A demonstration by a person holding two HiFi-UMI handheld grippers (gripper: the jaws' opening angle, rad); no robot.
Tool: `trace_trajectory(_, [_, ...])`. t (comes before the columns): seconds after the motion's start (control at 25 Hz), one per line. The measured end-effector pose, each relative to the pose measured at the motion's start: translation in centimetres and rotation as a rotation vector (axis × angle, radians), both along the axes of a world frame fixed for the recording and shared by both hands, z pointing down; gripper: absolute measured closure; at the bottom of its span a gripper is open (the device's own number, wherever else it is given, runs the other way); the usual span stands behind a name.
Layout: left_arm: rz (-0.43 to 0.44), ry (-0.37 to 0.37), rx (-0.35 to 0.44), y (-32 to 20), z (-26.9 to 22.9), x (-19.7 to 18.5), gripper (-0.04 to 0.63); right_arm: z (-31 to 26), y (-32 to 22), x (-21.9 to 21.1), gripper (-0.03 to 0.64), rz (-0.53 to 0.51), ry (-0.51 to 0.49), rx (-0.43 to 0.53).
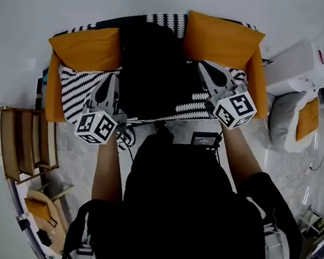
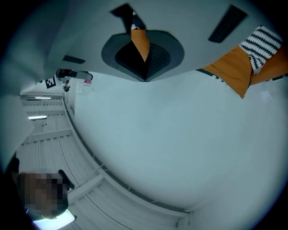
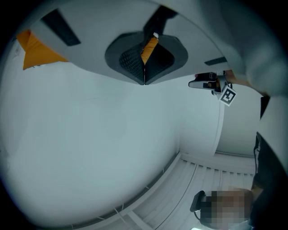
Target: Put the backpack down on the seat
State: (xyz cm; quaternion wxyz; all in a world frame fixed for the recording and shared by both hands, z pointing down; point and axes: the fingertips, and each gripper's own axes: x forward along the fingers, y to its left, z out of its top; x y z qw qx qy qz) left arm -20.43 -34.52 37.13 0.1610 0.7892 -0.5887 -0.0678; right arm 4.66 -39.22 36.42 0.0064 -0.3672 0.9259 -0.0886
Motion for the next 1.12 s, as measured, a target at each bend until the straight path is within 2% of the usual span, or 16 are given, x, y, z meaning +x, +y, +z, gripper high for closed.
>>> trace_trajectory(0.24, [0.014, -0.047, 0.009, 7.7, 0.0, 4.5, 0.58, 0.9, 8.8, 3.4, 0.585, -0.025, 0.009, -0.014])
trace_trajectory(0.48, [0.045, -0.106, -0.012, 15.3, 0.4, 9.1, 0.58, 0.9, 16.0, 6.5, 0.584, -0.004, 0.005, -0.018])
trace_trajectory(0.64, [0.043, -0.128, -0.039, 19.7, 0.4, 9.5, 0.58, 0.7, 19.5, 6.9, 0.585, 0.005, -0.025, -0.032])
trace_trajectory(0.84, [0.0, -0.124, -0.011, 23.2, -0.8, 8.8, 0.58, 1.2, 22.8, 6.7, 0.586, 0.0, -0.059, -0.07])
trace_trajectory(1.12, [0.102, -0.148, -0.041, 26.7, 1.1, 9.6, 0.58, 1.6, 26.9, 4.7, 0.584, 0.027, -0.053, -0.078])
